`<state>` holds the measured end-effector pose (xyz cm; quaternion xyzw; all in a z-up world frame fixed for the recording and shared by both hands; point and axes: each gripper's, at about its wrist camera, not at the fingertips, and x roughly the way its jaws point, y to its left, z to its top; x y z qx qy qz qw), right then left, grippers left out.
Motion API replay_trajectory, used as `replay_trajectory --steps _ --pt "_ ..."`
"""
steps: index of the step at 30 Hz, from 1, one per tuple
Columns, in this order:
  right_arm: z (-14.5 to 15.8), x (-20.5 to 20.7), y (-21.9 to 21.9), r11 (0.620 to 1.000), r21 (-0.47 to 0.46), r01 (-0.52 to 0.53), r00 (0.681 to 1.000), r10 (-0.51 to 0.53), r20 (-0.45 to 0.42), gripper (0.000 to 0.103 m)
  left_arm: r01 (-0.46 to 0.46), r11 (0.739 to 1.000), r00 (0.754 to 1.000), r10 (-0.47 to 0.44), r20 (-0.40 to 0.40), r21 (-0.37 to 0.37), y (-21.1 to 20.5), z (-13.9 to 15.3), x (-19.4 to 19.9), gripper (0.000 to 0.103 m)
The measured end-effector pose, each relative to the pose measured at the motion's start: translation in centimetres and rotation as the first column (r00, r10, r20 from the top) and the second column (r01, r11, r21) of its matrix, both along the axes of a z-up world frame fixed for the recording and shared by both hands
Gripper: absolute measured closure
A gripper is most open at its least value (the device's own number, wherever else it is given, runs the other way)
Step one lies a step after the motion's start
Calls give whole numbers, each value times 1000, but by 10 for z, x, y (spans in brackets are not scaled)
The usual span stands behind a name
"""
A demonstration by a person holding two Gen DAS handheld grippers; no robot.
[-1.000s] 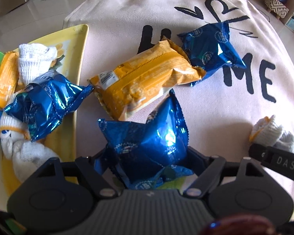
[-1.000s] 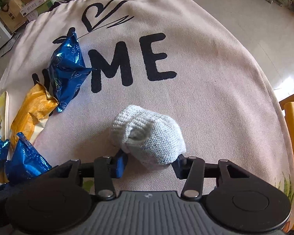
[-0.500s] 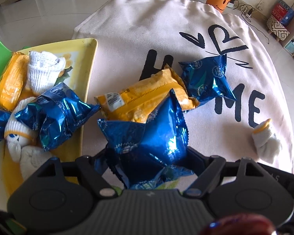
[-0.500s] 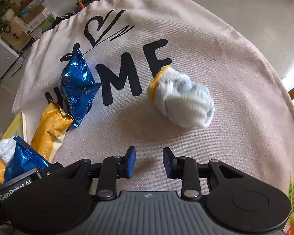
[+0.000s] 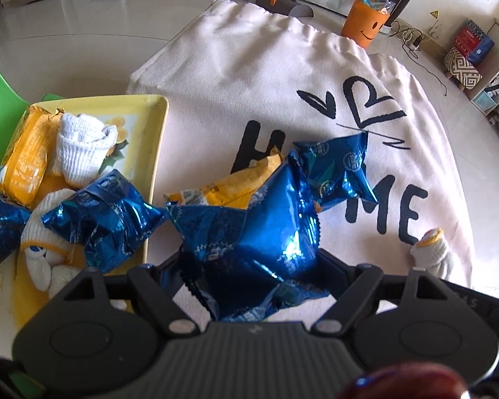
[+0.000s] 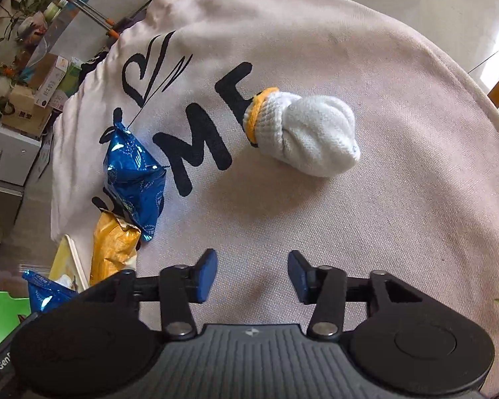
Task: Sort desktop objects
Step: 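Carry the blue foil bag and white sock over the yellow tray with both grippers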
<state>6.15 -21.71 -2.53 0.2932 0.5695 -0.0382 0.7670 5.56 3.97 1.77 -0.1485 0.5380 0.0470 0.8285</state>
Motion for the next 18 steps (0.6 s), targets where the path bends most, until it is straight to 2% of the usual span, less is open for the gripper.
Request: replay_trajectory --steps 4,8,12,18 --pt "8 -4 -15 999 42 25 1000 -25 -5 34 -15 999 1000 15 12 -32 5 7 4 22" --pt "16 0 -34 992 -62 106 994 -103 36 33 -20 999 999 21 29 -36 8 11 7 22" --pt "13 9 -47 982 -50 181 982 -177 69 32 -26 999 1000 27 16 -43 9 8 9 22" --pt "-4 23 -30 989 -73 126 990 -122 67 25 -32 999 999 33 16 -42 10 8 10 22"
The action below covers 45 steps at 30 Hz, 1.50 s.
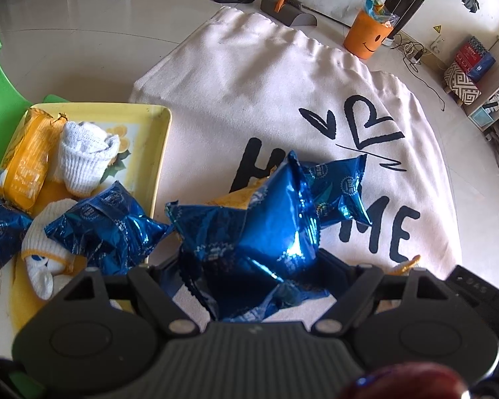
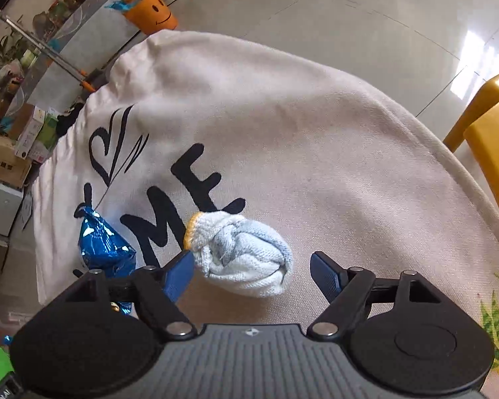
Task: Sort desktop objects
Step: 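Carry the blue foil bag and white sock over the yellow tray with both grippers, then open the left gripper to drop the bag while the right gripper releases the sock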
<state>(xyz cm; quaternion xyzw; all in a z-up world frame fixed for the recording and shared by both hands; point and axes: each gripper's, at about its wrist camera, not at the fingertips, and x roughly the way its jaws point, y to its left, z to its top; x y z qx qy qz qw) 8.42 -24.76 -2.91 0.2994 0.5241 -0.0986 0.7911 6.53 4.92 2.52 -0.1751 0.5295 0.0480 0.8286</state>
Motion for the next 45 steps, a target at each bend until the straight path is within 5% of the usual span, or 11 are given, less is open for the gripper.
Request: replay_trajectory --steps 5,12,22,33,45 --pt "-12 6 5 1000 -13 20 999 -20 47 25 -7 1000 1000 7 8 5 5 5 -2 22" --pt "-8 9 25 995 -75 -66 994 72 85 51 -40 999 999 40 23 6 17 15 -2 22" --pt "16 -23 51 989 53 -139 987 134 92 52 -70 997 994 71 85 -10 43 47 -13 22" --pt "44 -97 124 911 144 -387 918 366 152 51 -104 994 985 98 141 31 92 82 -39 22" --pt "30 -107 216 777 284 -562 827 539 162 51 -133 990 984 125 126 52 142 77 -23 21"
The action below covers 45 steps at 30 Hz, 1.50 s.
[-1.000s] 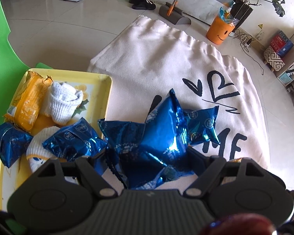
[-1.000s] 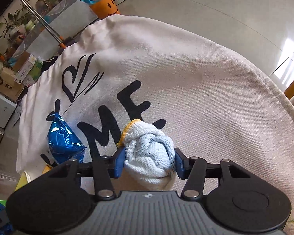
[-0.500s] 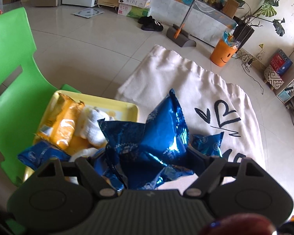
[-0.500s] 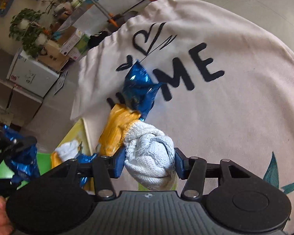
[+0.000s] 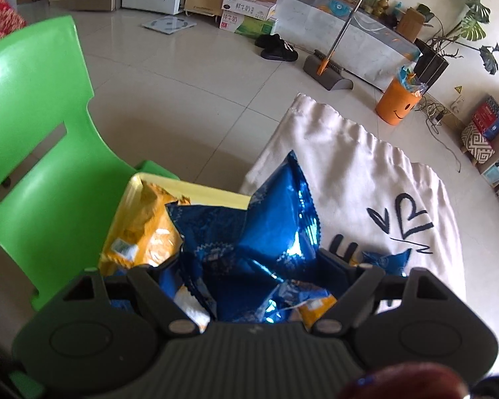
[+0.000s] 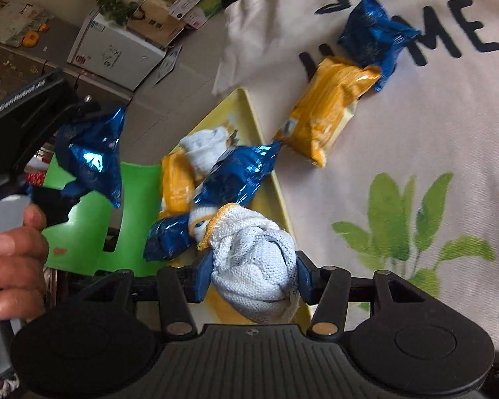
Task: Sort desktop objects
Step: 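Open the left gripper to drop the bag while the right gripper releases the sock, then move both open grippers back over the remaining pile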
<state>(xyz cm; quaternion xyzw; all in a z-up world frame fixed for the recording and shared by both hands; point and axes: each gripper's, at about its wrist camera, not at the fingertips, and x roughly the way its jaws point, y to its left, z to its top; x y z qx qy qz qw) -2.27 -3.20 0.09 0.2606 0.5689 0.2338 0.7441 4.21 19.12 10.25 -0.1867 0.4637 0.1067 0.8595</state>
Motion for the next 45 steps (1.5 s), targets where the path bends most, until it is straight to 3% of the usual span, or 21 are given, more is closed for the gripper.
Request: replay_trajectory --steps 7,14,16,21,24,36,45 --pt "-18 -3 42 994 21 -110 993 110 -34 51 -54 998 998 53 -40 -24 24 -19 14 21" --pt "-36 -1 60 993 13 -120 990 120 -69 51 -80 996 991 83 -100 31 33 -39 19 21" --pt "-39 0 61 994 6 -113 990 113 -80 49 -96 995 987 97 -128 15 37 -45 21 20" --pt "-38 5 55 996 31 -87 991 90 -98 42 -160 986 972 167 -167 52 45 -53 20 5" --pt "-32 8 49 997 38 -64 995 67 -72 39 -186 982 968 191 -164 46 47 -49 18 3" --pt "-31 24 23 999 16 32 997 -30 -77 39 -123 992 986 124 -107 16 23 -31 19 1" --pt "-22 34 -4 986 -77 150 988 -152 -20 35 -59 998 995 59 -79 -1 -6 -22 13 1"
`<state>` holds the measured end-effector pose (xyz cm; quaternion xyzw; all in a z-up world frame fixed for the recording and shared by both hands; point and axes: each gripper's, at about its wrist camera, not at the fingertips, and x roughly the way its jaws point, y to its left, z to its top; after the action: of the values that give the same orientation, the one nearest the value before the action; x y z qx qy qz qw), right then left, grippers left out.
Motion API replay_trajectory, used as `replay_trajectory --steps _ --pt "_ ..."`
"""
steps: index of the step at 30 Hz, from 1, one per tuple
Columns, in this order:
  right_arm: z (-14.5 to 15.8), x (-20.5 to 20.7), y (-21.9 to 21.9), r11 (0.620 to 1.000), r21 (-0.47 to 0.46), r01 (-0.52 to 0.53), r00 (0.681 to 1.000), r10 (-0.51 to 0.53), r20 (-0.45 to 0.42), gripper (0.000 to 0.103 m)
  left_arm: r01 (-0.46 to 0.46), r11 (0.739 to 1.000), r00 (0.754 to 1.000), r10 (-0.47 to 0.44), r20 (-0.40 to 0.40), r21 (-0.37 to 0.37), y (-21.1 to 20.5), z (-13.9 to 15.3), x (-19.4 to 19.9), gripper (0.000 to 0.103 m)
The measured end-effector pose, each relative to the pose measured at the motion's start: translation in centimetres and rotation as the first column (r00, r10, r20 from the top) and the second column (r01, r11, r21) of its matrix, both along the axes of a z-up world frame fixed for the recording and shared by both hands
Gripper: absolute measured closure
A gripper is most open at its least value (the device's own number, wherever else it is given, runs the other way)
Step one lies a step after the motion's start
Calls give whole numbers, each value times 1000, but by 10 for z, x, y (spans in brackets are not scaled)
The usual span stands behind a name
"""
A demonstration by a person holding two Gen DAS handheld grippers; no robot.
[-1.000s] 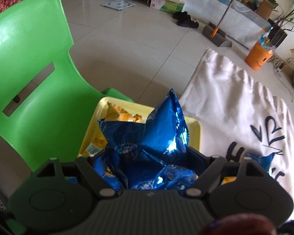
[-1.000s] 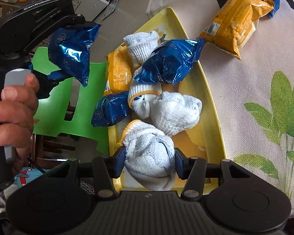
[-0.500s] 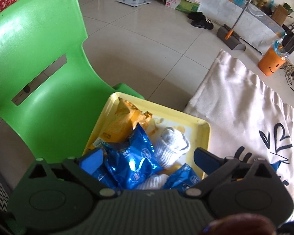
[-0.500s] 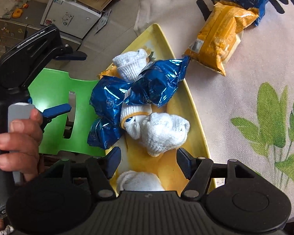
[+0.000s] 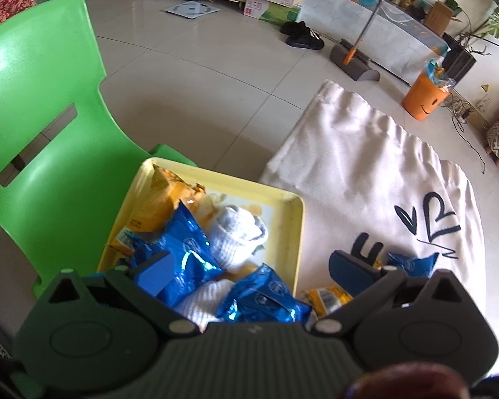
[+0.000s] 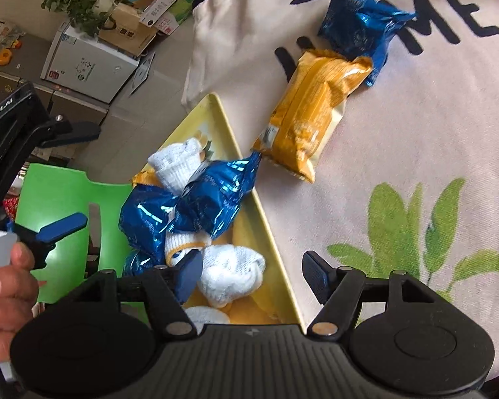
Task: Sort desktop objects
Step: 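Move both open grippers back over the remaining pile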
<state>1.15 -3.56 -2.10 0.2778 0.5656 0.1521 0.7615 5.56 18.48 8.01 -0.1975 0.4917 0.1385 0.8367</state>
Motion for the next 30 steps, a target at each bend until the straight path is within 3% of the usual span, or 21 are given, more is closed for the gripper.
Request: replay_trajectory --steps 20,30 --pt "9 7 -66 966 -126 224 973 -230 -31 27 186 981 983 -185 -19 48 -77 -12 -1 1" --pt "17 6 -83 959 -143 246 967 -254 -35 26 256 965 966 -254 -39 52 -104 -22 -2 1"
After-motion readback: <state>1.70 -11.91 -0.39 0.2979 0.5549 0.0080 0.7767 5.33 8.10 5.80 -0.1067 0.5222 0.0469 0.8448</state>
